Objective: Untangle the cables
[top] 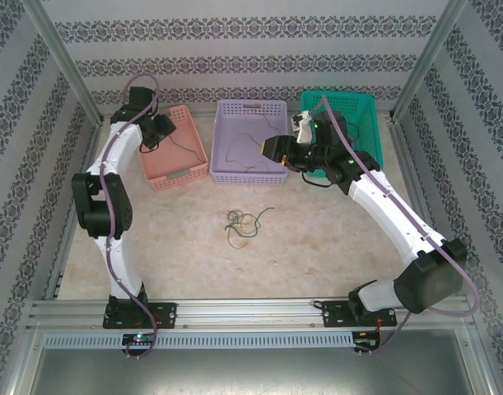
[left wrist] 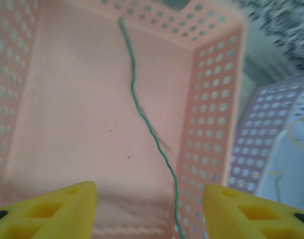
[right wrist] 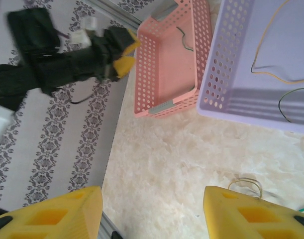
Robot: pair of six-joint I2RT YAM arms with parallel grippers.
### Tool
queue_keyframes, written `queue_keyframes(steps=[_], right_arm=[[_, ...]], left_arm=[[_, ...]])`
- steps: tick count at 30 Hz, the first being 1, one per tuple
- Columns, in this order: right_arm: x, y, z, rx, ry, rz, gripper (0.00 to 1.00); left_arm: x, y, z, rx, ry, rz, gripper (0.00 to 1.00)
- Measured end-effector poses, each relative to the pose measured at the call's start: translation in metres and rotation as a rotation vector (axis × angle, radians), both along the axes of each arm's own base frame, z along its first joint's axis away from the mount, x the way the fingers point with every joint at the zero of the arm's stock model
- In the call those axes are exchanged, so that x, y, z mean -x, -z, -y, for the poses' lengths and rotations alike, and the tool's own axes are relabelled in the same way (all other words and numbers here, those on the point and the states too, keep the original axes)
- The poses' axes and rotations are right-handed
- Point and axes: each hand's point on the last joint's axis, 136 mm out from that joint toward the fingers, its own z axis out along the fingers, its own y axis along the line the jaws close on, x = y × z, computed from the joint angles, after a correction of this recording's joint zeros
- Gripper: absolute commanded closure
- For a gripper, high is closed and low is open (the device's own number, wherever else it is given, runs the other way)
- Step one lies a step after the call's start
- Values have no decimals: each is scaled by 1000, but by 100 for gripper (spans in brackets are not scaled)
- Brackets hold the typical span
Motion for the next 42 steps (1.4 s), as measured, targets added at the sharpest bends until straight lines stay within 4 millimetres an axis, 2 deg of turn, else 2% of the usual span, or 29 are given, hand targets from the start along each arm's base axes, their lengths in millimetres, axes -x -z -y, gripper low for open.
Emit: queue_keyframes(steps=[3,5,6,8,10,11,14,16,18,20,25,29,32,34,38,40,42], right_arm=[[0,6,3,23,7,-4,45],[1,18,6,48,15,-15,46],[3,28,9,68,24,-29,46],[10,51,16,108,40,-70,46],[22,76,25,147,52,-114,46],[29,88,29,163,57,-136,46],[48,117,39,201,63,-194,46],[59,132,43,220,62,-219,46],[70,145,44,235,56,-243,46],[79,154,43,243,51,-262,46],[89,176,38,237,62,-310,46],[87,192,32,218,92,-371,46],[82,208,30,205,134,-431,46],[79,218,29,195,167,-472,46],[70,235,25,172,225,-540,46],[66,241,21,164,240,-565,46],[64,243,20,155,252,-576,46]], left_arm=[[21,-58,2,-5,-16,99,42],[45,-88,8,3,-25,156,43],[60,-98,15,16,-27,175,43],[89,-102,33,62,-27,181,42],[118,-86,59,123,-15,145,40],[132,-70,76,150,-4,107,39],[170,-10,133,216,35,-44,39],[197,30,163,242,38,-139,39],[228,63,185,256,23,-231,37],[243,80,196,275,-9,-278,34],[238,97,214,363,-107,-299,35],[227,106,223,371,-119,-304,50],[215,111,234,350,-83,-316,54],[210,113,240,329,-48,-315,62],[213,118,245,293,18,-320,79],[213,125,246,266,47,-324,92],[213,131,244,238,68,-327,99]])
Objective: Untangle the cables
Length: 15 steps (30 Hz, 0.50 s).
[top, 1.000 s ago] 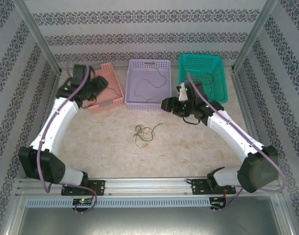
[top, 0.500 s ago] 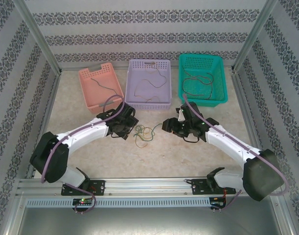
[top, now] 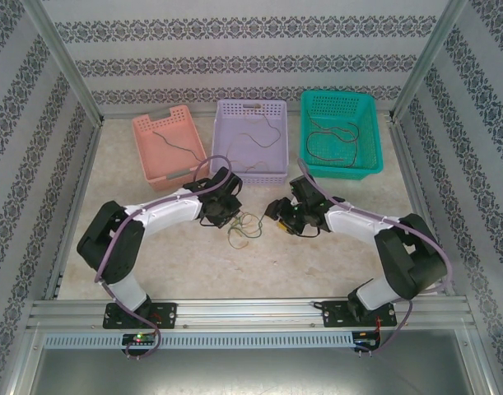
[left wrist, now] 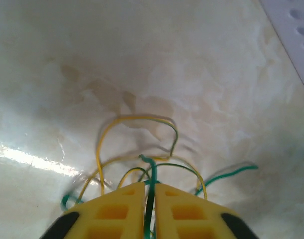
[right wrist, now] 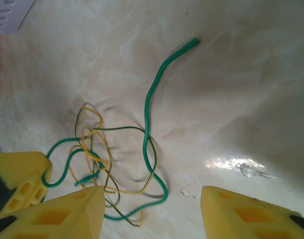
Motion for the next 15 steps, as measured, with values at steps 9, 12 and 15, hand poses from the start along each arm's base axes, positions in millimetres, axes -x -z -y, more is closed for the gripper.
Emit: queue_keyframes(steps=[9,12,15], right_arm=[[-6,-12,3,0,26,46,47],[-7,-15,3,-1,25,57,46],[-5,-15,0,3,17,59,45]], left_arm=[[-5,-57,-6,4,84,190,100],[-3,-72,-5,27,99,226,100],[2,-79,-9,38,114,254,100]])
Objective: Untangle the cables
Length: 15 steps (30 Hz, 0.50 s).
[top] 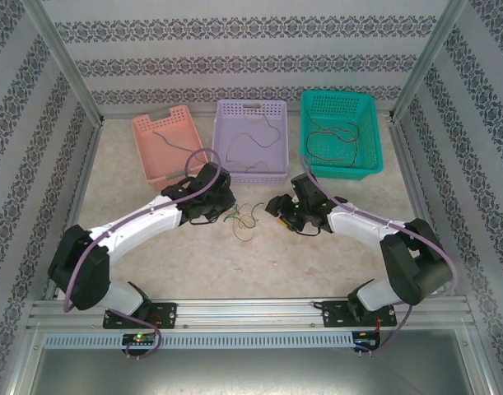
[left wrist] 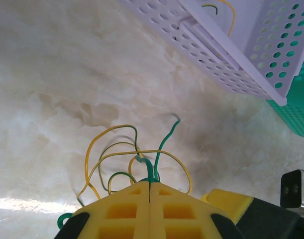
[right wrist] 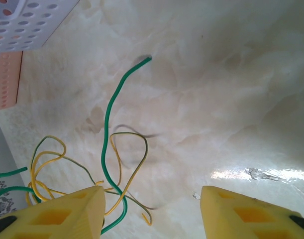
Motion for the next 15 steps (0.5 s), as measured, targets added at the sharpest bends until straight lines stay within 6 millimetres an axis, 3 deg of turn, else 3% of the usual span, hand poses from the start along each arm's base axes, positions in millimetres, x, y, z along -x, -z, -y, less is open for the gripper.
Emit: queue_keyframes(steps=[3,7,15], right_arm=[[2,-5,-5,-9,-7,12,43],[-7,-27,-10,-72,25,61,42],[-19,-87,-20,-173,41,206,44]], left_arm=[[1,-17,1,27,37,73,100],[-4,-46,18,138,107,208,100],[-8,-55,30,195,154,266,100]])
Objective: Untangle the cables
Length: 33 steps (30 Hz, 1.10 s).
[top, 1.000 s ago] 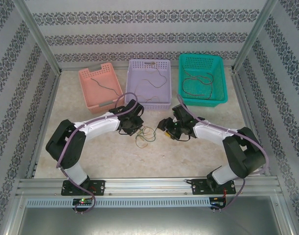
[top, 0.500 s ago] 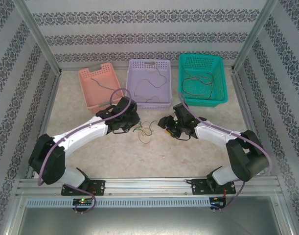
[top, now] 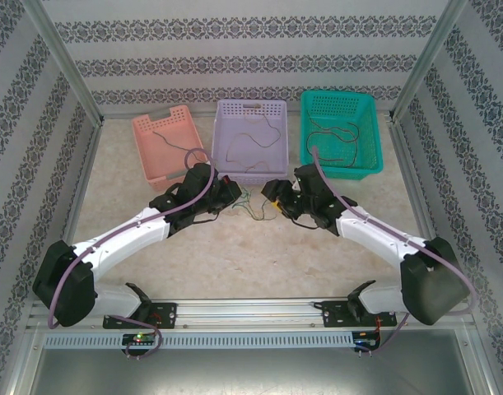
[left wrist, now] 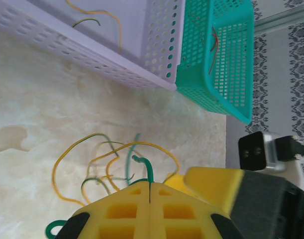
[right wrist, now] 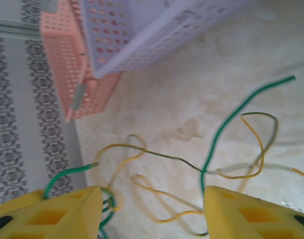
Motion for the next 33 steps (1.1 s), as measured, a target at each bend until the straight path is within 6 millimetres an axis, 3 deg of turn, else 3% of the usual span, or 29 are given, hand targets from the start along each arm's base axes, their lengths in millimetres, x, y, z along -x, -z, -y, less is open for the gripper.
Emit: queue_keyframes(steps=[4,10,13,16,19,23,25,30,33], right_arm=[[0,-10,-5,-22,-12,18,46],[-1,15,-14,4,-36,-46,54],[-8,23,-20,15,-41,-68,68],[-15,24,-24,17,-46,-66,100],[-18,23,-18,36,-34,-59,100],[-23,16,22,86,38,-30,100],[-25,10,62,115,119,-9,100],[-18,9,152,230,308,-10,100],[-7,16,177,311,346,-38,100]], left_arm=[[-1,0,5,9,18,5,100],[-2,4,10,13,37,-4,100],[-2,2,12,22,48,-2,100],[-2,1,13,23,49,-1,100],[-3,-2,10,2,42,10,100],[-3,-16,-14,-107,-33,25,100],[0,-27,-37,-172,-99,28,100],[10,-47,-113,-318,-318,36,100],[20,-53,-159,-396,-447,31,100]])
